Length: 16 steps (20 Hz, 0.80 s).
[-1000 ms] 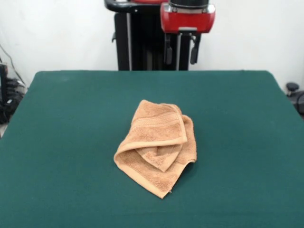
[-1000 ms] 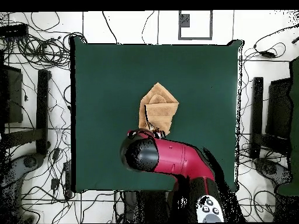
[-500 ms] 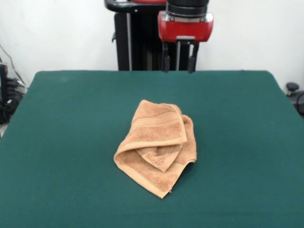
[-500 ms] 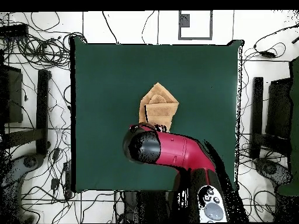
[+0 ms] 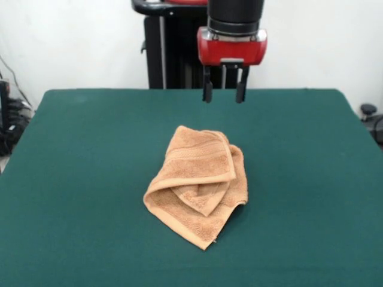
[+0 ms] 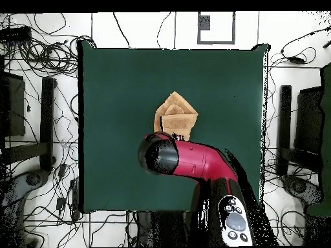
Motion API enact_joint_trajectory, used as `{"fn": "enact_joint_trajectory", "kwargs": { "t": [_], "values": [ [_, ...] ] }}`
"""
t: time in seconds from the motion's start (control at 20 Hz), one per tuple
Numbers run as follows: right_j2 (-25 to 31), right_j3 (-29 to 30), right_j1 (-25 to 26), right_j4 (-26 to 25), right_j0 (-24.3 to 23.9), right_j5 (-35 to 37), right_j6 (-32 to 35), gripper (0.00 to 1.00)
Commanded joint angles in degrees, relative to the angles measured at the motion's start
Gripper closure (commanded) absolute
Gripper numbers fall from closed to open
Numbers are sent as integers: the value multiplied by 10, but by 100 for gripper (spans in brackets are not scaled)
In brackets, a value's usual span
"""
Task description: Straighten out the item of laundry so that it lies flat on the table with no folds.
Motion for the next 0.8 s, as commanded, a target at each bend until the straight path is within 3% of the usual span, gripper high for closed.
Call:
{"fn": "enact_joint_trajectory", "kwargs": {
  "t": [0.05, 0.45, 0.8],
  "values": [
    [53, -47, 31, -21, 12, 50, 21, 0],
    [46, -112, 55, -17, 25, 115, 21, 0],
    [47, -129, 64, -18, 29, 113, 27, 0]
  ]
}}
